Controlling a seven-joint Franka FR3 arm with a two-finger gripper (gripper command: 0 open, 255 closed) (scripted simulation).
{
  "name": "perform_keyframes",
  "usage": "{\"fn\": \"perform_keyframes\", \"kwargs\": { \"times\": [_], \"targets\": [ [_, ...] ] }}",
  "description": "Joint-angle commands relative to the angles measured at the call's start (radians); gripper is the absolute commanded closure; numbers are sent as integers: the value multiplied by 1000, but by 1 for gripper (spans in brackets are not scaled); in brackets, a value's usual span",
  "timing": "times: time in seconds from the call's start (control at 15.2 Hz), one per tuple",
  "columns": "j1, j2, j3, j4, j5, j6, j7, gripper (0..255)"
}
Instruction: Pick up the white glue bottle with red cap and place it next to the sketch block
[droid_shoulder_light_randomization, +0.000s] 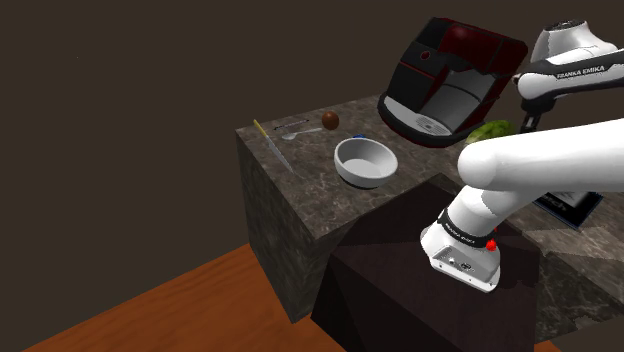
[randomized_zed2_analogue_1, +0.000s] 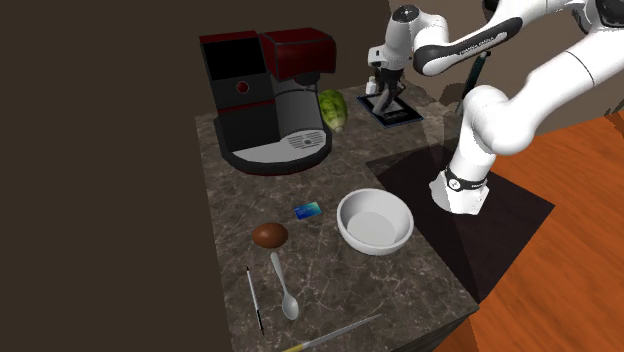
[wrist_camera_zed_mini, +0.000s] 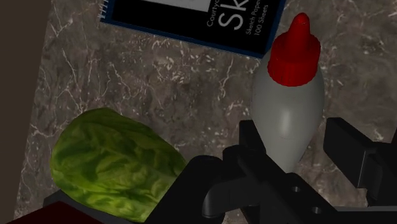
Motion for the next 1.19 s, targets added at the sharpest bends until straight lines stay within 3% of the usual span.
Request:
{"fn": "perform_keyframes", "kwargs": {
  "times": [0.0,1.12],
  "targets": [
    [1,22,-21,-15,-24,34,20,255],
    [69,300,-225,-59,-221,341,211,255]
  ]
}}
